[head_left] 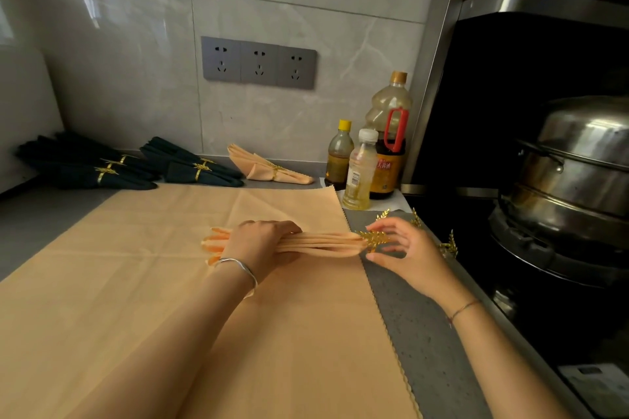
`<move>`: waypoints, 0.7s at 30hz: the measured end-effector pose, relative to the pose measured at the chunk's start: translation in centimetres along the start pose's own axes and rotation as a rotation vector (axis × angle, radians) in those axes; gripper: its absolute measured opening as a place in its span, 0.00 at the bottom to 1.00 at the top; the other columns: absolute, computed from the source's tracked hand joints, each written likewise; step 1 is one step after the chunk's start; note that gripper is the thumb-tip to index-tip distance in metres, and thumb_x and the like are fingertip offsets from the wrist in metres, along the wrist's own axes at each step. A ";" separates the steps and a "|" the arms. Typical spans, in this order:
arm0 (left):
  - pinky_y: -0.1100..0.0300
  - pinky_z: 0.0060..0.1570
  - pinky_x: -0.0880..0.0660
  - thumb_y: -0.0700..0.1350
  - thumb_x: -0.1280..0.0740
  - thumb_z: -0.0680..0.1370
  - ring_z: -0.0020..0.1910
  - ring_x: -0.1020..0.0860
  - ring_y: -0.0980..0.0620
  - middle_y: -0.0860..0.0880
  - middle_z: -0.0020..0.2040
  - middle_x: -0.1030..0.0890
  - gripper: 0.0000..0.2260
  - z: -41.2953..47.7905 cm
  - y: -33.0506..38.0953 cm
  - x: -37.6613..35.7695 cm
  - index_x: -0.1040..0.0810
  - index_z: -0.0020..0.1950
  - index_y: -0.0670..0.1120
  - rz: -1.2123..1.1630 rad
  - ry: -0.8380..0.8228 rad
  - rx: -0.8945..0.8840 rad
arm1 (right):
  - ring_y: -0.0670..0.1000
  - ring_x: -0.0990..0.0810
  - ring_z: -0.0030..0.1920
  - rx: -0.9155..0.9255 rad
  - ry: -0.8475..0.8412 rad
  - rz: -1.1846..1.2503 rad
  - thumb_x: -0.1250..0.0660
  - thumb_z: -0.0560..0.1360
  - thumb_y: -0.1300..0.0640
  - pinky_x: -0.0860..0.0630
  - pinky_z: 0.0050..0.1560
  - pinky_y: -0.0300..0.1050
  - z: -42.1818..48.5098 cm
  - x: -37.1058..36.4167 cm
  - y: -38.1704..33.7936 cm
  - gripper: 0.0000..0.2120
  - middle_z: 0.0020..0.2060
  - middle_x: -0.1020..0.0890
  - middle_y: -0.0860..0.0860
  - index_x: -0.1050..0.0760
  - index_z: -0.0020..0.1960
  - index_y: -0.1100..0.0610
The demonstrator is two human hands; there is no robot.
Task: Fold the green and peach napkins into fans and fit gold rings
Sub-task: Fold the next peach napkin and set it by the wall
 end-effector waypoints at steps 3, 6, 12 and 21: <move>0.62 0.56 0.31 0.57 0.36 0.77 0.56 0.23 0.54 0.57 0.58 0.21 0.16 0.0 0.5 0.1 0.29 0.65 0.59 0.014 -0.024 -0.031 | 0.37 0.23 0.54 0.018 -0.051 0.021 0.23 0.66 0.59 0.25 0.54 0.36 -0.3 -1.1 -0.6 0.21 0.53 0.20 0.40 0.25 0.56 0.48; 0.63 0.54 0.32 0.57 0.38 0.78 0.55 0.23 0.53 0.56 0.57 0.21 0.15 -0.1 1.4 0.3 0.29 0.65 0.59 0.044 -0.020 -0.070 | 0.37 0.23 0.55 0.048 -0.061 -0.069 0.23 0.66 0.53 0.24 0.56 0.39 -0.5 -2.7 -1.3 0.21 0.52 0.20 0.38 0.25 0.55 0.44; 0.62 0.57 0.33 0.59 0.40 0.79 0.55 0.24 0.52 0.56 0.59 0.21 0.17 -0.2 2.5 0.5 0.31 0.66 0.58 0.107 -0.035 -0.095 | 0.43 0.24 0.56 0.096 -0.068 -0.278 0.26 0.62 0.40 0.28 0.61 0.47 -0.2 -3.9 -2.2 0.28 0.52 0.22 0.36 0.26 0.61 0.43; 0.57 0.66 0.39 0.60 0.36 0.76 0.66 0.31 0.53 0.55 0.68 0.29 0.29 -0.2 3.4 -0.4 0.42 0.74 0.59 0.158 -0.070 -0.210 | 0.40 0.21 0.41 0.044 -0.067 -0.232 0.26 0.69 0.54 0.25 0.41 0.34 -0.8 -3.4 -2.1 0.07 0.38 0.19 0.40 0.18 0.47 0.50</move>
Point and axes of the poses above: each hand's wrist, its own z-axis towards the middle knuckle, its own x-axis out of the back of the hand, y = z × x, the point moved 3 cm from there along z, towards the middle knuckle
